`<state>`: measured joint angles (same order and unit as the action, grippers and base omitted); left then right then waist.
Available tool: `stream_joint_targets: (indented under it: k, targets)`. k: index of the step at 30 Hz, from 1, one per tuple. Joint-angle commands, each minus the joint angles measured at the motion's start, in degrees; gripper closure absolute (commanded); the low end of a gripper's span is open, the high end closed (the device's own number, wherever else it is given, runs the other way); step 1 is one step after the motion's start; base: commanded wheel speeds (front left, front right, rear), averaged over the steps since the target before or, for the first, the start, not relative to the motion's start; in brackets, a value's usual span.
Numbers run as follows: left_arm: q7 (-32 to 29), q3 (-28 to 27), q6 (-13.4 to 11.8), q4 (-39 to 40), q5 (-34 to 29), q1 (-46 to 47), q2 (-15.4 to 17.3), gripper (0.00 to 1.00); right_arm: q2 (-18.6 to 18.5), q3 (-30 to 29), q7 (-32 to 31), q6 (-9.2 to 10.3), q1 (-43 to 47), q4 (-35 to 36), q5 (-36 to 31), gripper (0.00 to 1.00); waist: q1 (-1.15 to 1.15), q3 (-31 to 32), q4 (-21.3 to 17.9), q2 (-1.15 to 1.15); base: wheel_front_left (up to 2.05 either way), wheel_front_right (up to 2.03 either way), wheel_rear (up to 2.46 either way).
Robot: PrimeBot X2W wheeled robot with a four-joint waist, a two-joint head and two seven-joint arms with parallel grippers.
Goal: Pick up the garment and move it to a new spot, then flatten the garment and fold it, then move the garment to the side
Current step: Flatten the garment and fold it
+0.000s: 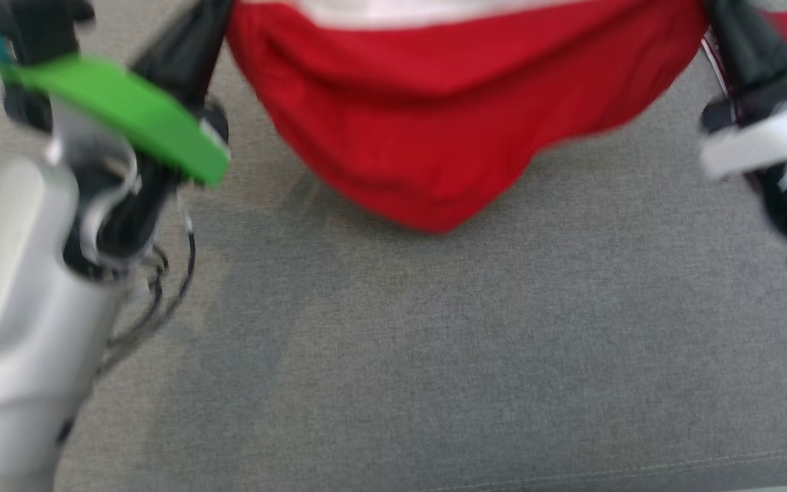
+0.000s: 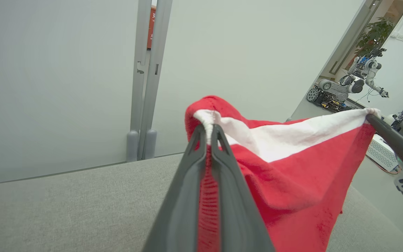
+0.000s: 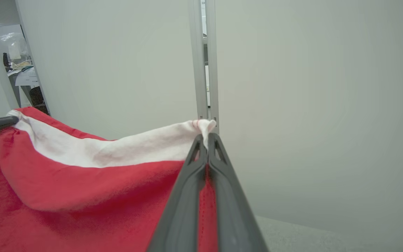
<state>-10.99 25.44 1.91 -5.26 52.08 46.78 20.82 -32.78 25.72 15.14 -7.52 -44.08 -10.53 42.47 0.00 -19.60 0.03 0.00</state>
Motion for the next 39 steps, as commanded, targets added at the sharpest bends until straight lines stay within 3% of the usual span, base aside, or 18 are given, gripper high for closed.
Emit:
stream_joint_targets:
  k: [1, 5, 10, 15, 20, 26, 28, 34, 39]
  targets:
    - [-0.8, 0.5, 0.5, -0.3, -2.2, 5.4, -0.1, 1.0, -1.1, -0.9, 0.0, 0.07, -4.5, 0.0, -0.6, 1.0, 0.0, -3.5, -2.1, 0.0, 0.0, 0.0, 0.0]
    - [0.2, 1.1, 1.4, -5.3, -6.7, 20.5, -2.4, 1.0, -2.5, -2.5, 0.0, 0.07, -16.9, -1.7, -3.8, 1.0, 0.0, -8.5, -4.0, 0.0, 0.0, 0.0, 0.0]
    - [7.3, 1.6, 3.3, -14.8, -12.0, 37.1, -6.4, 1.0, -1.7, -6.6, 0.0, 0.07, -30.5, -2.9, -9.3, 1.0, 0.0, -14.4, -5.6, 0.0, 0.0, 0.0, 0.0]
    - [16.5, 3.4, 5.1, -20.9, -12.8, 43.1, -9.6, 1.0, -2.2, -9.2, 0.0, 0.07, -34.6, -0.8, -12.0, 1.0, 0.0, -17.2, -5.2, 0.0, 0.0, 0.0, 0.0]
    - [22.4, 10.3, 5.6, -21.8, -8.8, 35.9, -9.5, 1.0, -3.8, -9.1, 0.0, 0.08, -26.4, 3.6, -11.1, 1.0, 0.0, -17.4, -3.6, 0.0, 0.0, 0.0, 0.0]
    - [25.9, 19.6, 5.6, -17.2, -2.9, 20.0, -4.7, 1.0, -4.1, -11.1, 0.0, 0.08, -6.0, 7.6, -8.5, 1.0, 0.0, -14.8, -2.1, 0.0, 0.0, 0.0, 0.0]
    - [26.2, 21.7, 5.6, -14.8, -3.5, 14.5, -2.4, 1.0, -3.5, -12.6, 0.0, 0.08, 1.8, 8.8, -7.4, 1.0, 0.0, -13.1, -2.0, 0.0, 0.0, 0.0, 0.0]
    - [26.2, 21.5, 5.6, -5.5, -7.8, -5.0, 2.0, 1.0, -1.0, -16.6, 0.0, 0.07, 21.8, 13.6, -1.7, 1.0, 0.0, -5.6, -2.6, 0.0, 0.0, 0.0, 0.0]
    - [26.2, 18.1, 5.5, -1.6, -10.1, -19.9, 3.5, 1.0, -0.1, -16.0, 0.0, 0.07, 33.2, 17.2, 2.2, 1.0, 0.0, 1.4, -4.1, 0.0, 0.0, 0.0, 0.0]
